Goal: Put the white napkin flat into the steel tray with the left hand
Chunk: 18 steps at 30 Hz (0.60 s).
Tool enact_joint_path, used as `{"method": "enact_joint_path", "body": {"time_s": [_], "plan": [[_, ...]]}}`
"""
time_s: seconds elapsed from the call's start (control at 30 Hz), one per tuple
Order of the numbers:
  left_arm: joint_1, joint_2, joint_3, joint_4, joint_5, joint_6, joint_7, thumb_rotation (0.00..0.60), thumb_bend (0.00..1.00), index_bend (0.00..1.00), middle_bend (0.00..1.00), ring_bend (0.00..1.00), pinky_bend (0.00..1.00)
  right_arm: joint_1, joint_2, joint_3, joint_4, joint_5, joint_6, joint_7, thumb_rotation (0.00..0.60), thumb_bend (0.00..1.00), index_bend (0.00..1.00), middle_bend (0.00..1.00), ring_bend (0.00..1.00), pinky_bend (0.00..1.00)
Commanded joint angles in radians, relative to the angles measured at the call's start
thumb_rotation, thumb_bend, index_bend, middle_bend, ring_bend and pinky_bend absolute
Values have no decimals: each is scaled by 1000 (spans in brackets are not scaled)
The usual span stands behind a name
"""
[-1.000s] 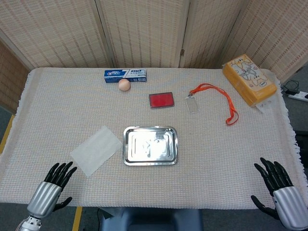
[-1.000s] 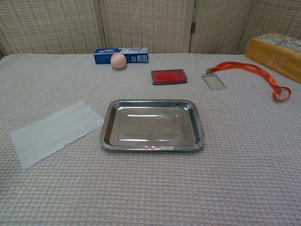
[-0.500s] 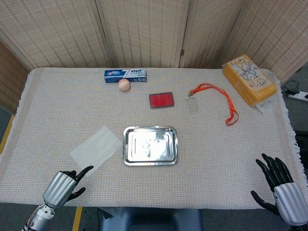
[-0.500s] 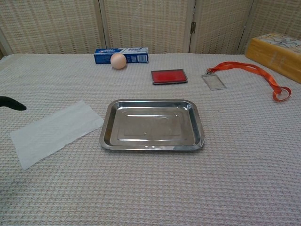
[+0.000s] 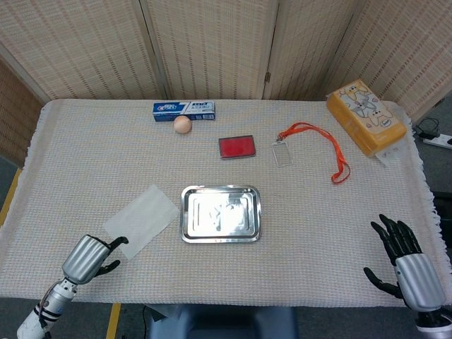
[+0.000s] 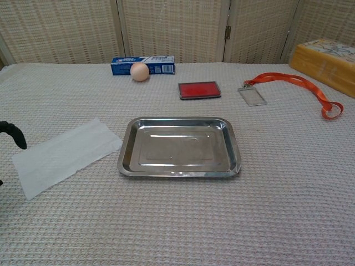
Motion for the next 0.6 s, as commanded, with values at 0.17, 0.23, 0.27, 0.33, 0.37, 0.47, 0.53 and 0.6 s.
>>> {"method": "enact_joint_path", "body": {"time_s": [0.17,0.23,0.27,0.33,0.37,0.47,0.53,0.6], "plan": [[-33,-60,22,159,-14,-15,-83,600,216,421,1000,1000,1000,11,-3,4,9,27,-27,-5,600,309,0,0,0,0],[-39,-81,25,203,-16,-8,-109,600,216,416,1000,1000,1000,16,-6,6,10,38,-37,-9,600,309,0,0,0,0],[-44,-93,26,227,-19,-6,-125,600,216,416,1000,1000,1000,18,-8,7,12,44,-44,-13,600,309,0,0,0,0],[-51,-110,28,261,-25,-10,-152,600,218,408,1000,1000,1000,23,-9,5,15,50,-58,-24,600,310,0,0,0,0],[-56,-119,30,280,-32,-20,-163,600,218,404,1000,1000,1000,27,-9,3,14,55,-71,-34,600,310,0,0,0,0],[-68,-137,35,313,-42,-37,-182,600,220,387,1000,1000,1000,35,-10,2,10,64,-92,-50,600,309,0,0,0,0],[-75,-149,38,334,-49,-48,-198,600,220,385,1000,1000,1000,38,-12,1,10,66,-97,-55,600,310,0,0,0,0],[-80,-158,41,351,-56,-57,-206,600,220,384,1000,1000,1000,39,-13,1,11,67,-97,-55,600,309,0,0,0,0]]}}
